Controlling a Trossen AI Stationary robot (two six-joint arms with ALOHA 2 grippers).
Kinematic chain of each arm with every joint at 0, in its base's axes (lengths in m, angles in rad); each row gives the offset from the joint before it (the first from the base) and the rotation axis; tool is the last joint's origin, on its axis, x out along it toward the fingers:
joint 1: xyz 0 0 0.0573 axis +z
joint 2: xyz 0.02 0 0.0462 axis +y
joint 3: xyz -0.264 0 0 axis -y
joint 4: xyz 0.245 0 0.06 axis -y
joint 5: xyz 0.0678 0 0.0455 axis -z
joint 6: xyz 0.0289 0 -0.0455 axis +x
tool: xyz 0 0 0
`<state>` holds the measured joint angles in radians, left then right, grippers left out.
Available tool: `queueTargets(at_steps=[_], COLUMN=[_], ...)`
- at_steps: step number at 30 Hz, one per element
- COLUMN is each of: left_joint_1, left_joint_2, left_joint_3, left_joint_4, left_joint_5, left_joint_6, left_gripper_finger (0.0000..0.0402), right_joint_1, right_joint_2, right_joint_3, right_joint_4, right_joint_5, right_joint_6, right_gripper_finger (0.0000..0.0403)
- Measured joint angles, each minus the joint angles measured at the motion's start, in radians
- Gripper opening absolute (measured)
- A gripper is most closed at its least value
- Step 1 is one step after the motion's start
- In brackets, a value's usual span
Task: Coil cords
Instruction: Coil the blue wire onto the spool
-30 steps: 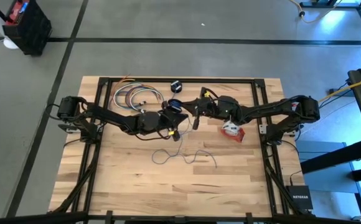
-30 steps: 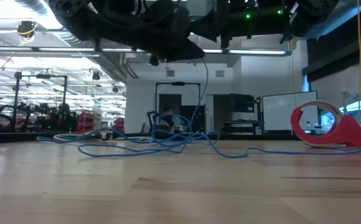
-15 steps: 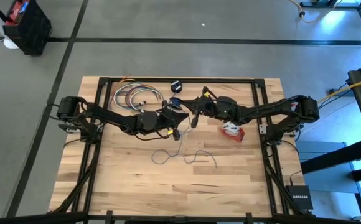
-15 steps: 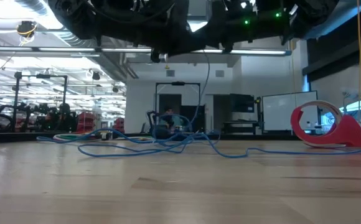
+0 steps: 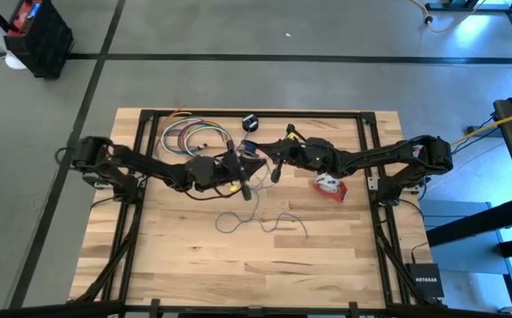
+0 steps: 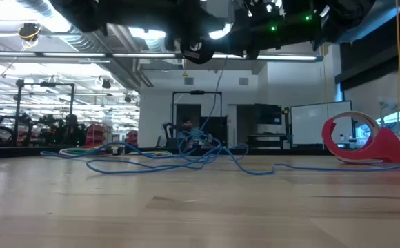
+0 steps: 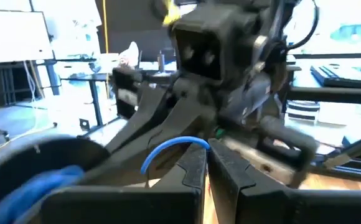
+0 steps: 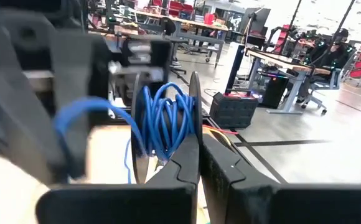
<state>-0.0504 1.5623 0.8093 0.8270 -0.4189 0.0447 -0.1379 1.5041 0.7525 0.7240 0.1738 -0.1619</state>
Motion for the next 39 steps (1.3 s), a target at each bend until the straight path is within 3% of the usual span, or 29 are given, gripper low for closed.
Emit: queueTargets(at_steps=[13, 22, 31, 39], left_joint_1=[0.000, 0.028, 0.090, 0.092], left_joint_2=[-0.259, -0.408, -0.411, -0.308], left_joint_3=[0.000, 0.000, 0.000, -0.019], left_joint_4=[-0.372, -0.731, -0.941, -0.888], left_joint_5=[-0.017, -0.020, -0.029, -0.029], left_joint_6=[0.017, -0.010, -0.083, -0.090], left_gripper_finger=[0.0005, 0.0005, 0.0005, 0.0005], right_joint_1=[0.000, 0.000, 0.000, 0.000], right_joint_2=[0.000, 0.000, 0.000, 0.000], right_joint_3=[0.000, 0.000, 0.000, 0.000], right_joint_4=[-0.012, -0.019, -0.005, 0.039], right_joint_5=[-0.001, -0.024, -0.118, -0.163], right_joint_6=[0.000, -0.001, -0.004, 0.046], right_gripper_finger=[0.0010, 0.0010, 0.0010, 0.0010])
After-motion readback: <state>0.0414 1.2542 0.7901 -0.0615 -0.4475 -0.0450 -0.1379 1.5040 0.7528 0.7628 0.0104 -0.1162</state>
